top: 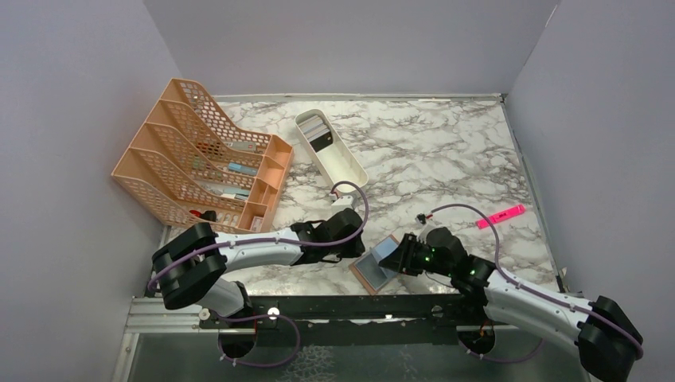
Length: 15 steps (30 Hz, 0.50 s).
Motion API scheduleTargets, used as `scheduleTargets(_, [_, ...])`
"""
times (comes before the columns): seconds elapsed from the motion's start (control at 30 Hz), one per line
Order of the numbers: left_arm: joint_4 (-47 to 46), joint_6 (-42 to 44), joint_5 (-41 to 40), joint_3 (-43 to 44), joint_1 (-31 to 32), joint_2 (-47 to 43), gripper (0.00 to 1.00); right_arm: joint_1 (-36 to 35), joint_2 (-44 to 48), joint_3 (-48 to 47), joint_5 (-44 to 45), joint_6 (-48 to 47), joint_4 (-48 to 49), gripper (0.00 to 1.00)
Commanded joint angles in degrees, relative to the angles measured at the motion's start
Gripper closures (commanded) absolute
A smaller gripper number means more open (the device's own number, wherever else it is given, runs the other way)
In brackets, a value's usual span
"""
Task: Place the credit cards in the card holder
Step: Turn over the card slot in the card holder, then pick up the credit card from the storage box.
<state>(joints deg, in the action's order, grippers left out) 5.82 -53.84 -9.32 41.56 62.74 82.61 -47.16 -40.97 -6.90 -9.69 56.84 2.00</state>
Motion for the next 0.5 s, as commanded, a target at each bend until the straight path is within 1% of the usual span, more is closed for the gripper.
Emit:
scheduleTargets(0.0, [0.5,0.8,-1.5,-0.6,0.2,-0.8,0.75,-0.3,-0.9,-2.8,3.7,-2.8,-4.2,0.63])
scheduleTargets(0.13, [0.4,1.2,-1.3,-0.7,0.2,-1.2,0.75,-0.2,-2.1,-6.0,6.3,-4.8,-8.9,0.65])
scheduleTargets(0.27, [2.5,2.1,-2.8,-0.1,-0.1,-2.9,0.74,-0.2,-2.5,-10.6,12.9,-7.4,-16.5,0.65])
scheduleTargets(0.4, [6.4,4.4,-4.6,1.7,-1.4,-4.9,0.71,-0.2,-4.5,-14.2,20.0,-7.4,-24.1,0.66])
scheduleTargets(0.47, [8.2,5.9,-5.4,2.8,-2.6,-6.0,0.69,-0.2,-5.6,-14.1,20.4,-7.0,-23.9,0.66])
